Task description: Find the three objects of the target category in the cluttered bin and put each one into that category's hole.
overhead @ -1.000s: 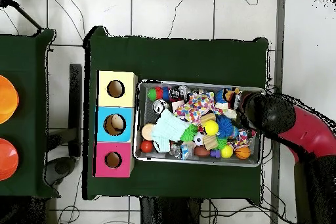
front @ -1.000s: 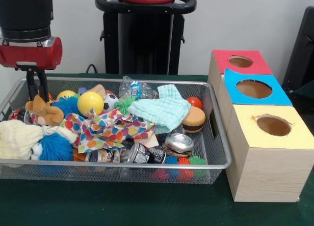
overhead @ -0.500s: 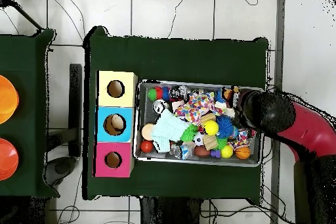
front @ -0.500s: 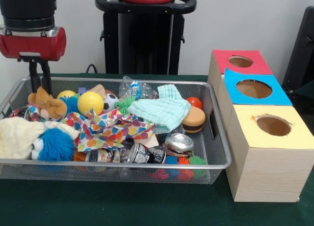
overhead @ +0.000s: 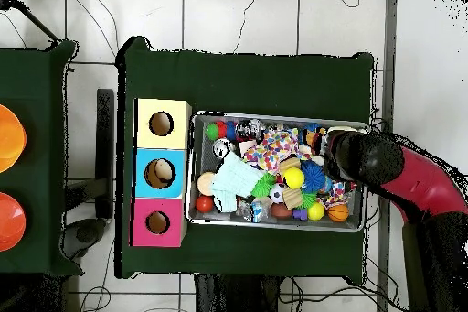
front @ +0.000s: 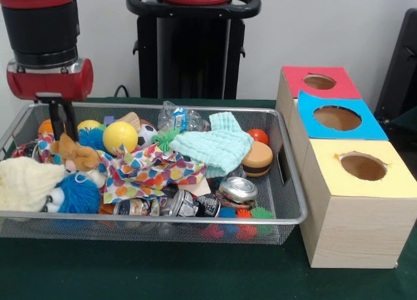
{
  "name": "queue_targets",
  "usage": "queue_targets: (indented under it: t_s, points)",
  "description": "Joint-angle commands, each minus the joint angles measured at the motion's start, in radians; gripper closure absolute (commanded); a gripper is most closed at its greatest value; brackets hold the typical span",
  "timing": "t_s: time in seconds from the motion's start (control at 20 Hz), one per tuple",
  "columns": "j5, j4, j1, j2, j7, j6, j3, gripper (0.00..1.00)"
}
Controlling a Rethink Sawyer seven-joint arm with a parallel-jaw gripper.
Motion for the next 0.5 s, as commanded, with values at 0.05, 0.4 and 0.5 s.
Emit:
queue_targets:
  t_s: [0.05, 0.4, 0.5]
  points:
    - [-0.029, 0.048, -0.029, 0.046, -0.020, -0.042, 0.095, 1.00]
    - [-0.024, 0.059, -0.034, 0.015, -0.016, -0.028, 0.095, 1.00]
    - [-0.026, 0.072, -0.040, 0.006, -0.008, -0.039, 0.092, 1.00]
